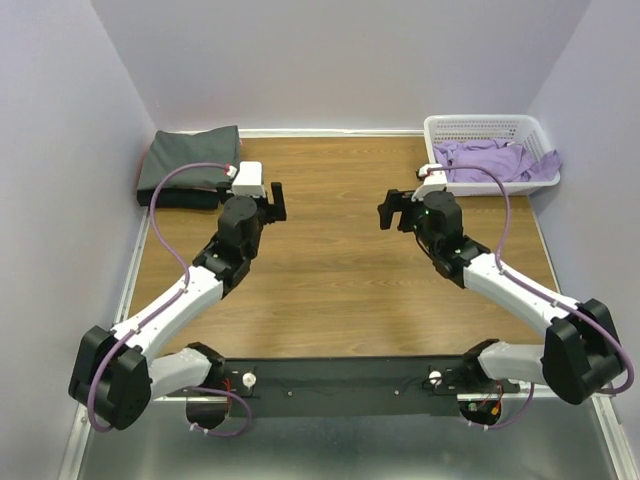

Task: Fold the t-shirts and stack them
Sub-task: Reset both grippers

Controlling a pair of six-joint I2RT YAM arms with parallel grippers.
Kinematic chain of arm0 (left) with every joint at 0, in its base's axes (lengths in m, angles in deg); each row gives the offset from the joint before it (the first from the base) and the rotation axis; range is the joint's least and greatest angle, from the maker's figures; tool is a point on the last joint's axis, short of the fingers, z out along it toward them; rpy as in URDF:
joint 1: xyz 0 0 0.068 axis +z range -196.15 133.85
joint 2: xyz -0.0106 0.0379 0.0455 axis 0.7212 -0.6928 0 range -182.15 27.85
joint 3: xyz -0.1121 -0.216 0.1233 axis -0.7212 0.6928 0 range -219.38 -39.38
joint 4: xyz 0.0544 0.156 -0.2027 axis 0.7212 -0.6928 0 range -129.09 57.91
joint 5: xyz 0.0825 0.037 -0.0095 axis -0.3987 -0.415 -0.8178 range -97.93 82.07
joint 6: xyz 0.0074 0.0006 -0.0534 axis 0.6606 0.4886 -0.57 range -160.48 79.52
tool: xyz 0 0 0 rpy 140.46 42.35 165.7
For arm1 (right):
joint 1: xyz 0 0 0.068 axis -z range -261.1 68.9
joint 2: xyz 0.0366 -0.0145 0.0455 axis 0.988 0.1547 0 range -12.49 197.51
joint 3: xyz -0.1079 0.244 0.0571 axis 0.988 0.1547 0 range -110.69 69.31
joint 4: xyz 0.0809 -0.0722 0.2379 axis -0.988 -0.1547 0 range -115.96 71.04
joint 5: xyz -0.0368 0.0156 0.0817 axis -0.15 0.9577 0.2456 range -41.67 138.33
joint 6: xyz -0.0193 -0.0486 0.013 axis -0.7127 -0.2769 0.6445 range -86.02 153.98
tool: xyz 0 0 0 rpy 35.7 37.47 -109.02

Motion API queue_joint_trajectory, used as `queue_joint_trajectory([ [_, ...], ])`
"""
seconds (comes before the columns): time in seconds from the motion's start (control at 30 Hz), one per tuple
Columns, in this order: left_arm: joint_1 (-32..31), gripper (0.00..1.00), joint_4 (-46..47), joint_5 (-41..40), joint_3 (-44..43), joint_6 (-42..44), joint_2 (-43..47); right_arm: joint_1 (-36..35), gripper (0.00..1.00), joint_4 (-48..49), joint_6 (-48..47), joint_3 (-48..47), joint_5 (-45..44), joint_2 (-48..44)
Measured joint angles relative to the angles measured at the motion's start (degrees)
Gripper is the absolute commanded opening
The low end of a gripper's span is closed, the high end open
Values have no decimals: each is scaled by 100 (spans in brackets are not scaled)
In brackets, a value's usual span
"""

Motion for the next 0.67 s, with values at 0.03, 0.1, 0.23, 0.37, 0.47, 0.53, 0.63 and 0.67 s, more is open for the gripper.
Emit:
queue_joint_trajectory([
  [0.03, -101, 91, 55, 72, 68, -4, 66, 0, 100, 0, 2, 31, -39, -42],
  [0.1, -225, 91, 146, 192, 146, -11, 201, 0, 100, 0, 2, 76, -101, -109],
  [0.23, -256, 91, 348, 278, 326, -22, 612, 0, 100, 2, 4, 168, -232, -227],
  [0.37, -256, 91, 503, 284, 474, -20, 955, 0, 100, 4, 4, 210, -356, -293],
  [0.47, -256, 91, 540, 278, 522, -31, 1115, 0, 100, 4, 9, 216, -398, -299],
  [0.53, -256, 91, 560, 275, 529, -46, 1169, 0, 100, 2, 31, 234, -417, -308],
  [0.63, -256, 91, 568, 278, 557, -83, 1250, 2, 100, -17, 52, 271, -444, -372],
  [0.67, -256, 91, 566, 273, 581, -92, 1287, 2, 100, -20, 55, 278, -466, -400],
])
